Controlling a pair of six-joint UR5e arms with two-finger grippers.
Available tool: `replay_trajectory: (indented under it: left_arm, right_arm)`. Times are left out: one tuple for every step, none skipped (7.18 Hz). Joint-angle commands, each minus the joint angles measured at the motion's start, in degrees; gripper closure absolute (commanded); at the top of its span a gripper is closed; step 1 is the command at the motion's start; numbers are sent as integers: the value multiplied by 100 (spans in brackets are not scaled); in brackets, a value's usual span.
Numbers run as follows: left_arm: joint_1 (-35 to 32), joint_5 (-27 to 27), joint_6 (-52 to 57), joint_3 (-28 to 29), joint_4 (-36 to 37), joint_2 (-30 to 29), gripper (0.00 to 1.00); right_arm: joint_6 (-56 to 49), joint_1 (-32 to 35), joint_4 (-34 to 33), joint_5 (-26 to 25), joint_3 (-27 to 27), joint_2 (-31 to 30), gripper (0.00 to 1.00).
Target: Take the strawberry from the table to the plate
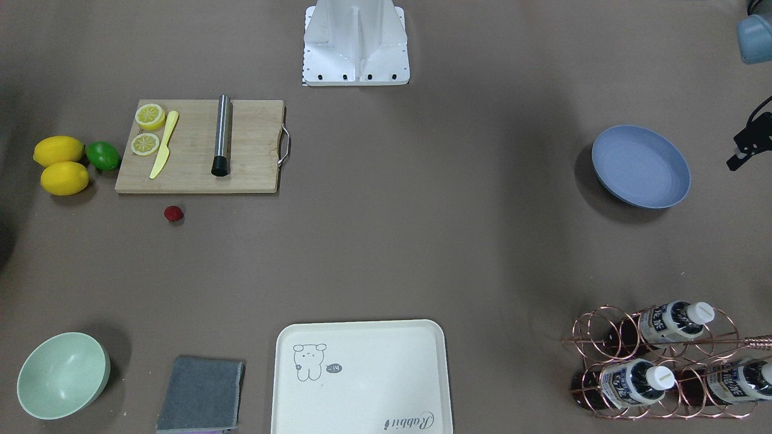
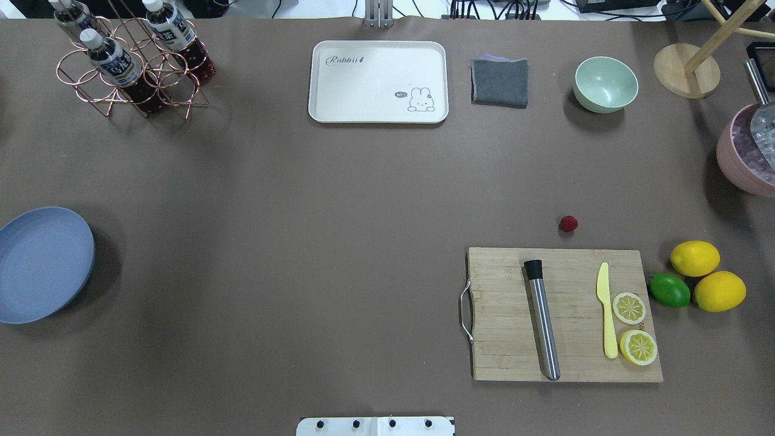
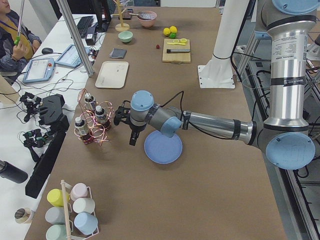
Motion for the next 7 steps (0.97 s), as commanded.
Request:
replay_trajectory:
  left_arm:
    - [30, 8, -41, -29, 0, 10, 3]
    - [170, 43, -33, -12, 0, 27, 3]
    - [171, 34, -33, -3, 0, 27, 3]
    - [171, -9, -33, 14, -26, 27, 3]
    - [180, -27, -33, -29, -26, 27, 3]
    - [180, -36, -33, -38, -26, 36, 3]
    - [189, -27, 11, -21, -26, 27, 3]
  right_arm:
    - [0, -14, 5, 0, 17, 3, 0]
    - [0, -14, 5, 0, 26, 12, 0]
    - [0, -14, 5, 9, 18, 3, 0]
    - [0, -14, 5, 9, 26, 3, 0]
    - [0, -14, 5, 9, 18, 12, 0]
    - [0, -14, -4, 9, -17, 38, 0]
    - [0, -14, -4, 18, 17, -14, 0]
